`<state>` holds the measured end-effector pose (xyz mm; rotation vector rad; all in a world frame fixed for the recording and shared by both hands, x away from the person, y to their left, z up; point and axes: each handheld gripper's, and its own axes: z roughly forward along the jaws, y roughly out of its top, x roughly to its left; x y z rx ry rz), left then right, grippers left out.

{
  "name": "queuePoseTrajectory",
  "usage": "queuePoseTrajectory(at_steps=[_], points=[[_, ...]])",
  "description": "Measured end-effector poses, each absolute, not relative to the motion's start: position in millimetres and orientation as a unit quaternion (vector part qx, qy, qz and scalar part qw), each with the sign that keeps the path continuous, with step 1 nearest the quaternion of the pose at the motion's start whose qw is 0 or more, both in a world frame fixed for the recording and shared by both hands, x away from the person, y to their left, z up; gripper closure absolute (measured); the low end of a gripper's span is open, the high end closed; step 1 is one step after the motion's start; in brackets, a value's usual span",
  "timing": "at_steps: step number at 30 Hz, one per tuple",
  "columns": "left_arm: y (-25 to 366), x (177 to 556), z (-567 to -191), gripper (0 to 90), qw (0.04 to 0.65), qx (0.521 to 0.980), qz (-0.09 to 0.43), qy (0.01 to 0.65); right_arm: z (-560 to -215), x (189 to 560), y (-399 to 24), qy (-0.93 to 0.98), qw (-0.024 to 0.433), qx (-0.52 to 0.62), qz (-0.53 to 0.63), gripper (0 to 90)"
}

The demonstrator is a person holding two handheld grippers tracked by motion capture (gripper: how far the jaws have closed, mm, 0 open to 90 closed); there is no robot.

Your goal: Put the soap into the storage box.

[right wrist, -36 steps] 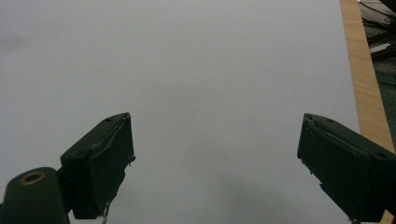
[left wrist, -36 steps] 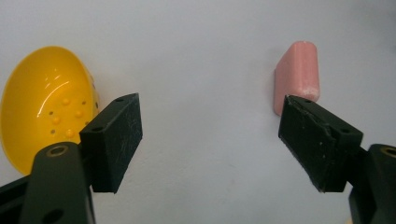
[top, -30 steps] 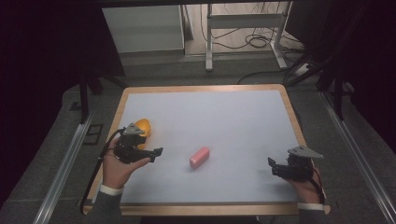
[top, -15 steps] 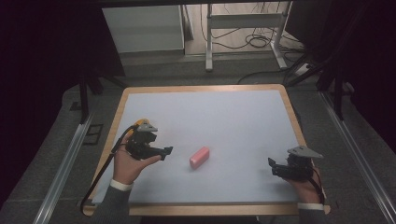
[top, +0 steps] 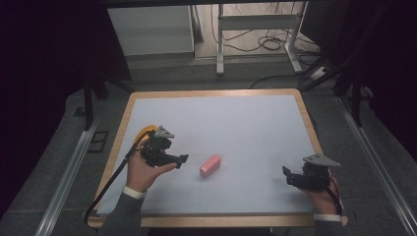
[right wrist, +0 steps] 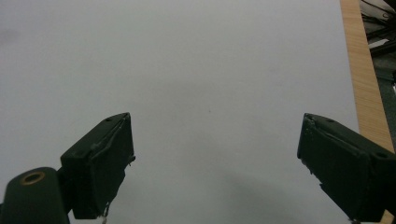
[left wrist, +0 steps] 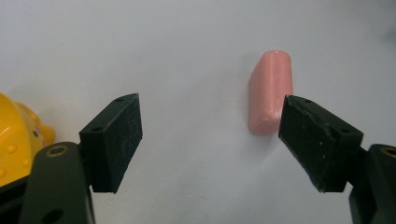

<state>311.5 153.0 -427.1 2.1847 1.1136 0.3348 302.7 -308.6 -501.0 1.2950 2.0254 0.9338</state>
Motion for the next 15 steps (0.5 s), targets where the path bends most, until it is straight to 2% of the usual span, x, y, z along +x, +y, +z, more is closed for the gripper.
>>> queuePoseTrajectory(at_steps=[15], points=[[122.8, 319.9, -431.5, 21.7, 0.307, 0.852, 0.119, 0.406, -504.1, 303.8, -307.3, 0.758, 0.274, 0.483, 0.342, 10.6]])
